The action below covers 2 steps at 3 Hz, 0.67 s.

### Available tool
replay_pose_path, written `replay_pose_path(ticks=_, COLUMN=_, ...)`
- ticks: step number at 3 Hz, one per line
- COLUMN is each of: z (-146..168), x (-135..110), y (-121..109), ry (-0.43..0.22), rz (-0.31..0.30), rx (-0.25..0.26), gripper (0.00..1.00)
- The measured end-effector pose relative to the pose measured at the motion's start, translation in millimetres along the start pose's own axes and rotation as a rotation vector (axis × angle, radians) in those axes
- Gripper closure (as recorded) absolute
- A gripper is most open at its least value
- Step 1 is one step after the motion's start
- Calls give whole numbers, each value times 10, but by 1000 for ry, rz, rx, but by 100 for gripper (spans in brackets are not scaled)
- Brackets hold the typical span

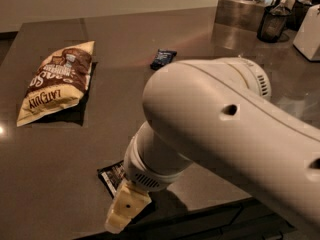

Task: Move rxbar chocolate near rxbar blueberry

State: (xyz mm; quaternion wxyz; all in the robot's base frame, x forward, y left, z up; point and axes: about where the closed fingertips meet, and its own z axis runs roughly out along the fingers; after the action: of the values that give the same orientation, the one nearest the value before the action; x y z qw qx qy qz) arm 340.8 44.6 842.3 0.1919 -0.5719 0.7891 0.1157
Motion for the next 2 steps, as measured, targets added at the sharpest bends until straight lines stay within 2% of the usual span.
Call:
replay_pose_path(ticks=1, z=146, x=2, y=28, ry=19, rz=7, rx=-7, gripper=1)
replay_pose_path(ticks=2, z=192, x=-46, y=47, ry=26, rz=9, rx=-14, gripper=22)
